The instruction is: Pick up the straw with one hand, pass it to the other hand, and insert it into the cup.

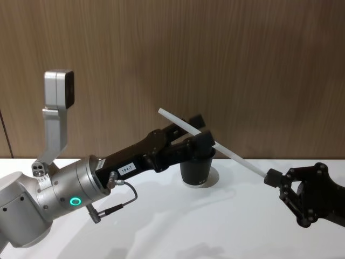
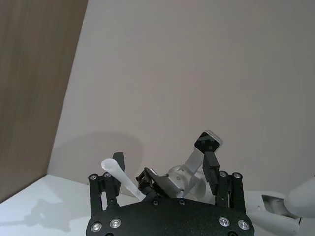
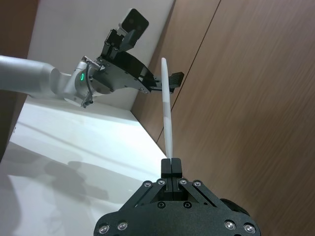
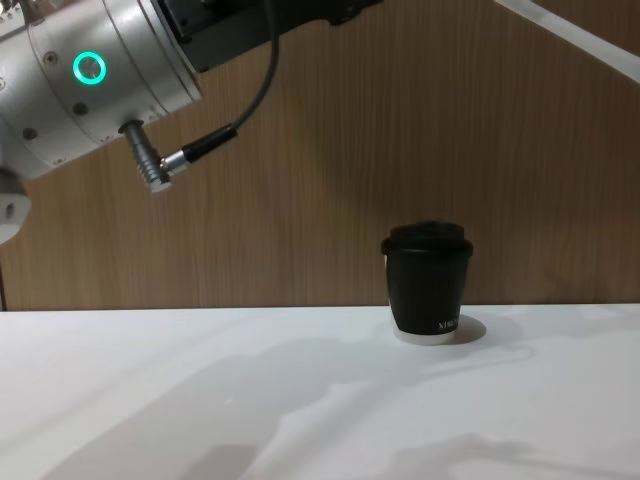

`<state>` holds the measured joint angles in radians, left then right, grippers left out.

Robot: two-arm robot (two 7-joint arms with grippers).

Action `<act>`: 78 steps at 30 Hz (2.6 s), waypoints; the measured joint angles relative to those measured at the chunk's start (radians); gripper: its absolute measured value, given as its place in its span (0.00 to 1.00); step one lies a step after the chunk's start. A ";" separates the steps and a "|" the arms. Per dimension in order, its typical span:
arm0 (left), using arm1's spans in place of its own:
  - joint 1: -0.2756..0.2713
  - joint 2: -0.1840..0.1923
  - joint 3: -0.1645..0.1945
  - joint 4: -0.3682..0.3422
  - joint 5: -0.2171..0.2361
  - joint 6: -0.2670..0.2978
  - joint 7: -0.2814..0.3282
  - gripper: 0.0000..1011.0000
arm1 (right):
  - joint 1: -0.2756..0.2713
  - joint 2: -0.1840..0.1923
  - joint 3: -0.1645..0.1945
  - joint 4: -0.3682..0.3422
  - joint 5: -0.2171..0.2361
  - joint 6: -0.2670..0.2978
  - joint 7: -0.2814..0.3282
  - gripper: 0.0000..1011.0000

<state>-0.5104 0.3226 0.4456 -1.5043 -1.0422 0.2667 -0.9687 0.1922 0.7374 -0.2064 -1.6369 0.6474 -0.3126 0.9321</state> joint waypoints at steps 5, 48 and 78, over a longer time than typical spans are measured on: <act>-0.004 0.001 0.004 0.003 -0.005 -0.007 -0.008 0.99 | 0.000 0.000 0.000 0.000 0.000 0.000 0.000 0.00; -0.031 0.011 0.038 0.042 -0.005 -0.060 0.022 0.99 | 0.000 0.000 0.000 0.000 0.000 0.000 0.000 0.00; -0.028 0.034 0.051 0.046 -0.019 -0.066 0.039 0.78 | 0.000 0.000 0.000 0.000 0.000 0.000 0.000 0.00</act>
<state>-0.5387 0.3569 0.4966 -1.4579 -1.0617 0.2003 -0.9300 0.1922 0.7373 -0.2065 -1.6369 0.6474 -0.3126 0.9321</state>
